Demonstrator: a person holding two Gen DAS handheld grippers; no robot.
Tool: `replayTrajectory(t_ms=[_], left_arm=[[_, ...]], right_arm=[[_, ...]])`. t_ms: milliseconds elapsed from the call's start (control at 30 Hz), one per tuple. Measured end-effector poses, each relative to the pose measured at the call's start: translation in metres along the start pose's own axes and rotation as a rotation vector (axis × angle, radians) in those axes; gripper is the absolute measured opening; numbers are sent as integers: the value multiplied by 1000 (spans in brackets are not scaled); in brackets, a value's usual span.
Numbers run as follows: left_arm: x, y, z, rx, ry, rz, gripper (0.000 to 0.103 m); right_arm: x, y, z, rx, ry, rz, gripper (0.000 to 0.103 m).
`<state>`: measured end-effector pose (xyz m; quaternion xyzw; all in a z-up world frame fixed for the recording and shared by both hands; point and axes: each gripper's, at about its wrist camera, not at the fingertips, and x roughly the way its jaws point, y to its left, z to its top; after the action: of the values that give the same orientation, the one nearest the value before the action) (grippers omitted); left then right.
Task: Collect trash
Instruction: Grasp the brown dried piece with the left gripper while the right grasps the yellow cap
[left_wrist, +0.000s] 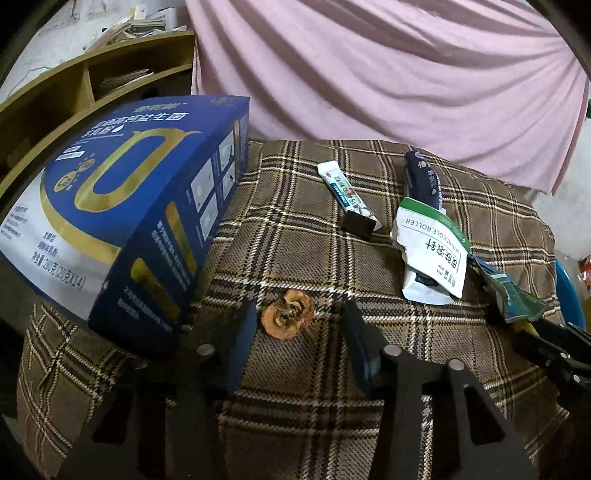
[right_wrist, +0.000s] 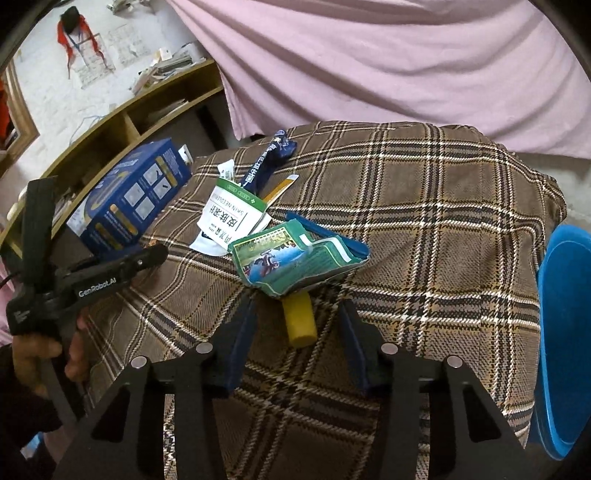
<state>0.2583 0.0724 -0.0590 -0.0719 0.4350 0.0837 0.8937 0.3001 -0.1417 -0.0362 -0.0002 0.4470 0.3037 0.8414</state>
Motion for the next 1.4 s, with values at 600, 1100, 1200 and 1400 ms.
replayTrajectory(t_ms=[600,1100,1200,1400], left_arm=[[-37,-27,-19,39,-82,-93,24],[-116,-77,-34,87,-429,-178,24],[-130,-90,-32,107,-510,-200,24],[-162,-122,-31,176,-651,-255,24]], right_arm=[[-3,3,-2,-10,-18,43,13],[-105,20,-31,-98,-536,46,13],[-131,19,-42,-93,-677,26,13],[-169,13,-55,-107,-838,-93,13]])
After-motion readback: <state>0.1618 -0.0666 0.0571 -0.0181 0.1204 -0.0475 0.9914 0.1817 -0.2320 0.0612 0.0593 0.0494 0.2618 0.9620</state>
